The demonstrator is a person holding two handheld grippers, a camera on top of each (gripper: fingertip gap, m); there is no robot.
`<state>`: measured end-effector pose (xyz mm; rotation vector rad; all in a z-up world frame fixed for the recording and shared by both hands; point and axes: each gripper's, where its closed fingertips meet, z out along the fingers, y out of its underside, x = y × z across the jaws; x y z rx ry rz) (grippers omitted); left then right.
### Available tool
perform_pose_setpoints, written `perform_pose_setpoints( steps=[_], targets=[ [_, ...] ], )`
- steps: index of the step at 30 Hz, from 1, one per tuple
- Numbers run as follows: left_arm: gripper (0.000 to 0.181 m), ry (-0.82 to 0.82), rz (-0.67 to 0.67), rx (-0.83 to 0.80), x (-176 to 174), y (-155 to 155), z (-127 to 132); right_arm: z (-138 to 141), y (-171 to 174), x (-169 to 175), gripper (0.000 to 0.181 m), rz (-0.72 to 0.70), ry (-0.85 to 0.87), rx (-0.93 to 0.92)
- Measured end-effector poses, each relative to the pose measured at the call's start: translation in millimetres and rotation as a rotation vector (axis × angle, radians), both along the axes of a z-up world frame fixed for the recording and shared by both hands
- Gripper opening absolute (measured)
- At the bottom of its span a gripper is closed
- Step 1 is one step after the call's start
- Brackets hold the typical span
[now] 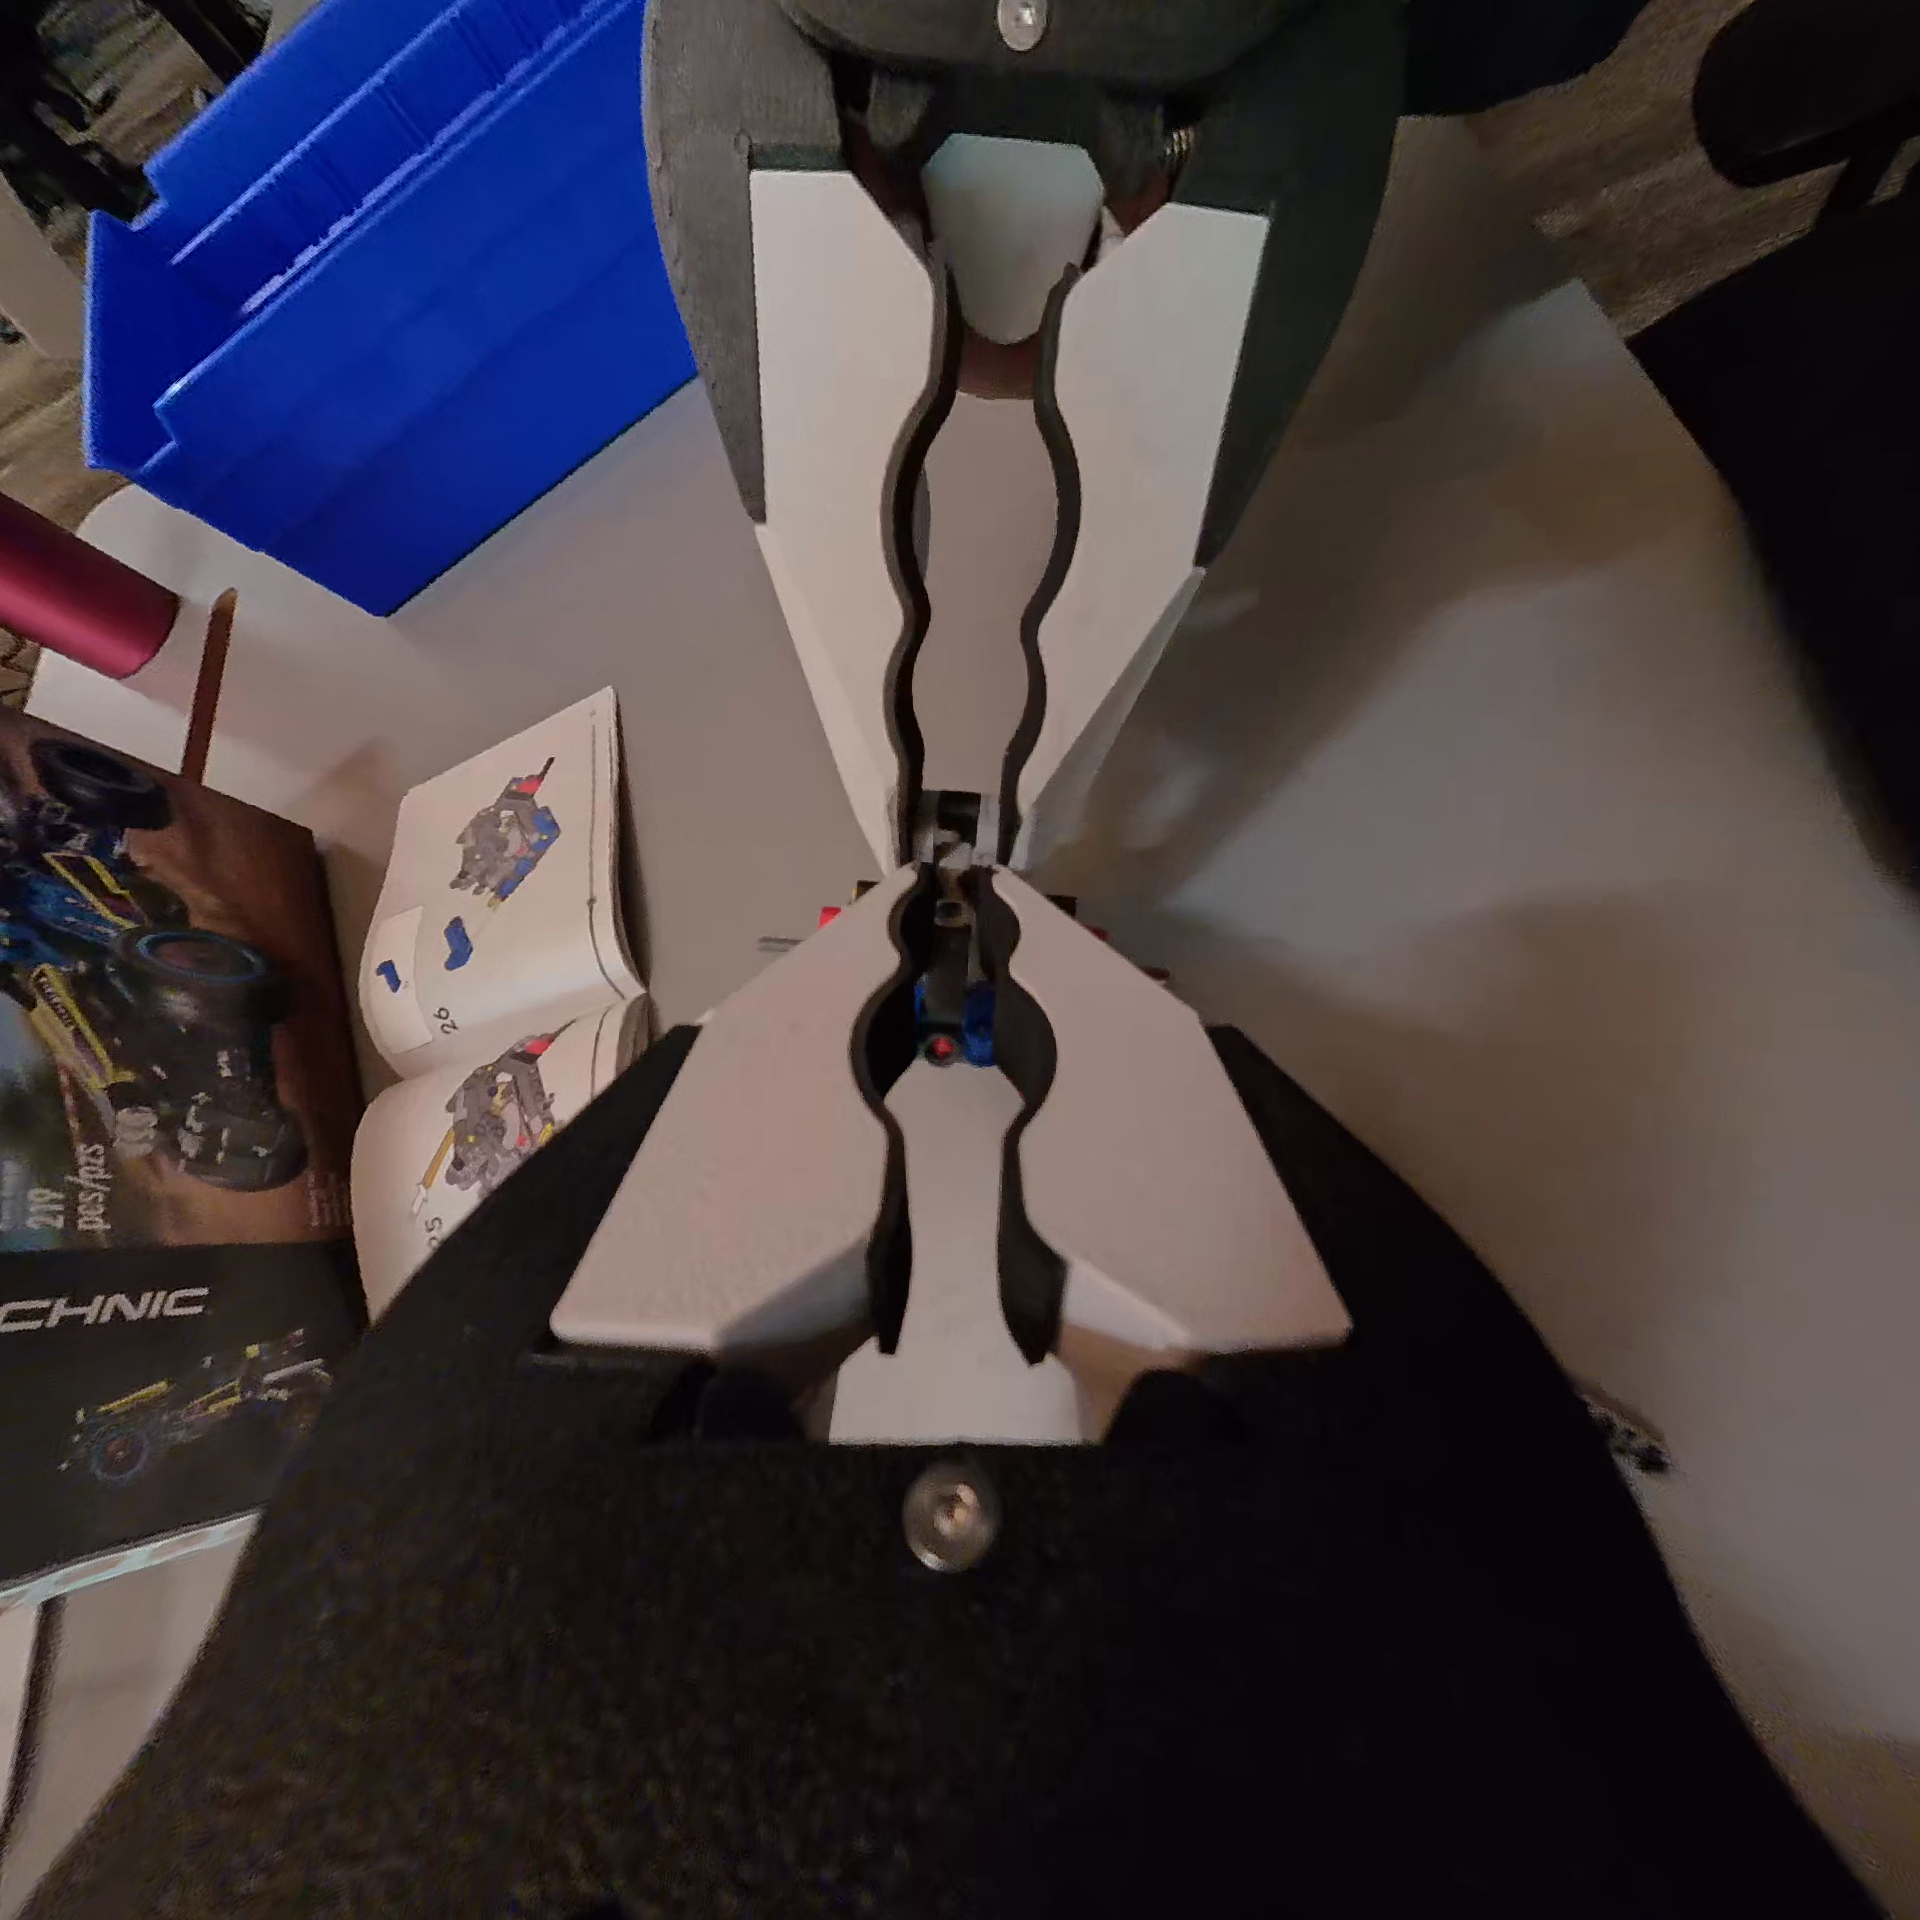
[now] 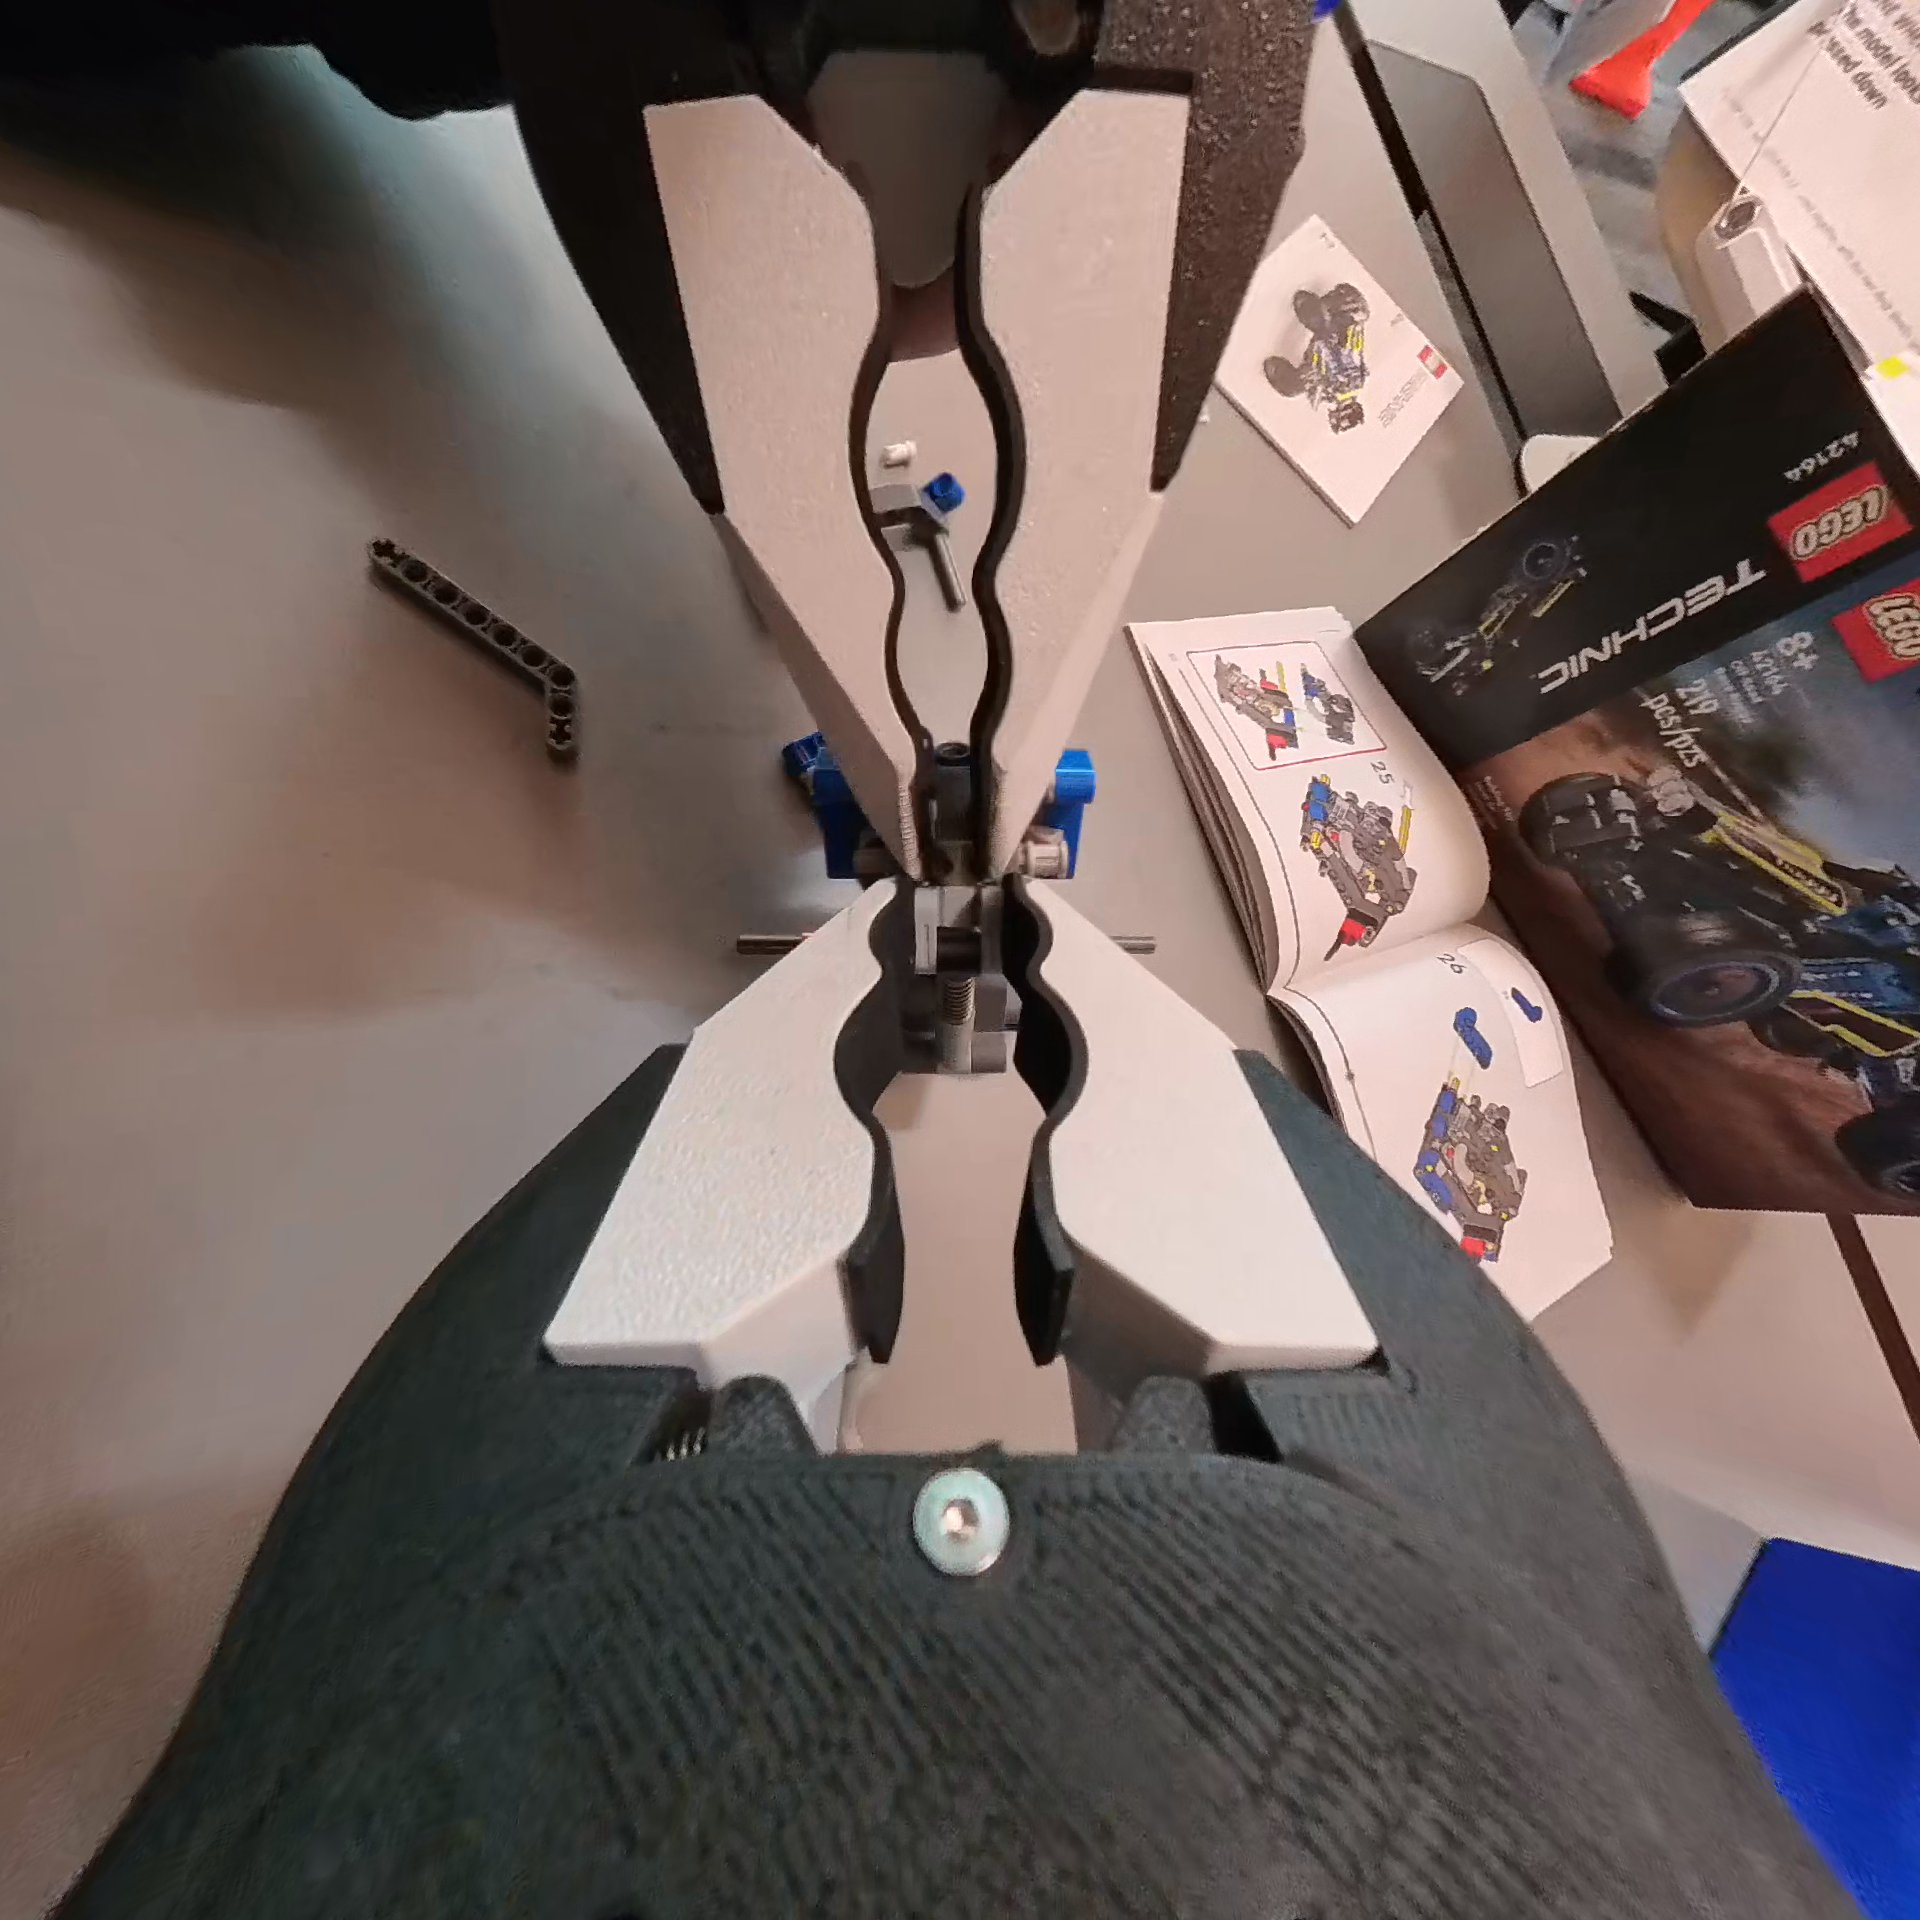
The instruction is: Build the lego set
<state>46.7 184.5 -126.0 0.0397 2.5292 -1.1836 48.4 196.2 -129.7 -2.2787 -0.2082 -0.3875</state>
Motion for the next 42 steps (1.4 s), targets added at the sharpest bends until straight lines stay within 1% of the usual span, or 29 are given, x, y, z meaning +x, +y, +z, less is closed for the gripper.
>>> perform_pose_setpoints(
  steps=[4,6,8,9,10,12,13,14,15,17,19,21,24,27,33,39,42],
  targets=[
    [0.003,-0.067,0.016,-0.018,7.4,0.4,2.6,4.0,0.3,5.0,0.015,-0.024,-0.034,0.063],
    [0.002,-0.021,0.002,-0.024,3.6,1.1,2.1,5.2,0.5,2.5,0.015,-0.017,-0.018,0.092],
    [0.0,-0.037,0.004,-0.02,5.4,2.1,1.6,3.5,0.9,2.3,0.015,-0.019,-0.018,0.101],
    [0.0,-0.041,0.009,0.024,7.2,6.6,-4.0,1.6,0.1,4.3,0.015,-0.024,-0.035,0.09],
    [0.0,-0.038,0.022,0.103,9.3,15.3,-14.6,2.7,-1.6,7.7,0.014,-0.037,-0.044,0.094],
    [0.0,-0.053,0.043,0.196,12.2,26.7,-31.3,13.3,-10.2,18.9,0.016,-0.077,-0.056,0.126],
    [0.0,-0.08,0.052,0.146,15.2,23.5,-28.3,20.5,-12.2,19.9,0.015,-0.078,-0.039,0.143],
    [0.0,-0.057,0.042,0.081,13.1,17.7,-22.5,16.8,-16.0,21.0,0.015,-0.079,-0.04,0.082],
    [0.0,-0.012,0.023,0.057,8.1,14.2,-18.4,14.0,-17.6,23.0,0.015,-0.068,-0.097,0.043],
    [0.0,-0.038,0.014,0.017,7.0,10.0,-2.9,6.0,-16.6,19.8,0.015,-0.05,-0.117,-0.01],
    [0.0,-0.01,0.017,-0.081,3.6,3.3,14.8,5.1,-12.3,15.8,0.015,-0.041,-0.107,0.008],
    [0.0,-0.006,0.058,-0.139,8.2,0.9,22.8,5.0,-11.7,17.4,0.015,-0.048,-0.138,-0.005],
    [0.005,-0.05,0.087,-0.106,15.1,0.2,13.0,4.7,-9.3,15.3,0.015,-0.042,-0.145,-0.01],
    [0.009,-0.058,0.089,-0.082,15.5,-3.6,3.7,6.2,-6.9,12.9,0.015,-0.042,-0.153,-0.002],
    [0.008,-0.123,0.09,-0.053,17.4,-3.0,-0.2,6.1,-5.6,15.0,0.015,-0.073,-0.164,0.045],
    [0.007,-0.058,0.089,0.018,13.2,-2.3,-12.7,-3.0,-5.8,9.8,0.015,-0.077,-0.15,0.065],
    [0.007,-0.069,0.098,0.024,14.1,-2.4,-12.5,-4.5,-5.8,10.7,0.014,-0.083,-0.147,0.066]
  ],
)
